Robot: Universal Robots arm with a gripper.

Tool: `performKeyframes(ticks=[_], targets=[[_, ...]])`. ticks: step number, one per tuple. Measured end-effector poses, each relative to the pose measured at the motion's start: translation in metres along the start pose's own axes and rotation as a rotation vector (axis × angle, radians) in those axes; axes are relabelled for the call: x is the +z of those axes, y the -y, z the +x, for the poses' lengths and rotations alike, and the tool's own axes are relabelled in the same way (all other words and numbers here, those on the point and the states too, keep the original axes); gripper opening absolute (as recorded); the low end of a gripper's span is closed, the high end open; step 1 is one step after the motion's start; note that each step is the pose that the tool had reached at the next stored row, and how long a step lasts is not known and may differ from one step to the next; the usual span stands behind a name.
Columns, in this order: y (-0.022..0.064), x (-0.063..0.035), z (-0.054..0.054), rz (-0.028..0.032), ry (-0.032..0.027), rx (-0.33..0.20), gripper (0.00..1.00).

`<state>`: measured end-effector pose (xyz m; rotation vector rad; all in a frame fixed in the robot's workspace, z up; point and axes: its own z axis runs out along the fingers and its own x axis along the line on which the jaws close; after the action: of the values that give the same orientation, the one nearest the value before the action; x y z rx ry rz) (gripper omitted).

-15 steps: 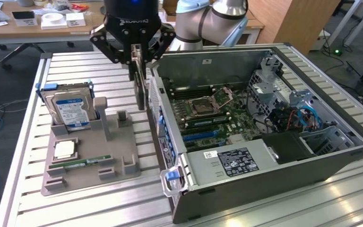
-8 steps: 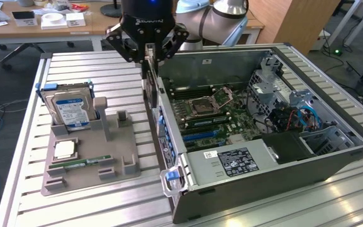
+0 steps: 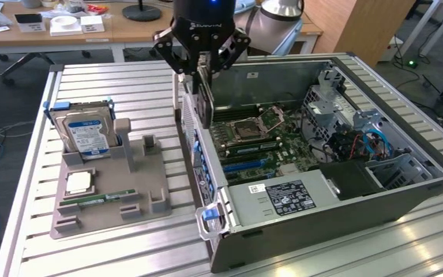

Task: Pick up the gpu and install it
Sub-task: 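Pick up the gpu and move the gpu toward the slot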

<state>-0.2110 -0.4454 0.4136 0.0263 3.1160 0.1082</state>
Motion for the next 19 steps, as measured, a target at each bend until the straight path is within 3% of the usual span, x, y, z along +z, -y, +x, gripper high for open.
performKeyframes(ticks=[11,19], targets=[[-0.0007,0.001,-0.045,-0.0097,-0.0003,0.0,0.27],[-0.0012,0.0018,-0.078,-0.011,-0.0003,0.0,0.27]])
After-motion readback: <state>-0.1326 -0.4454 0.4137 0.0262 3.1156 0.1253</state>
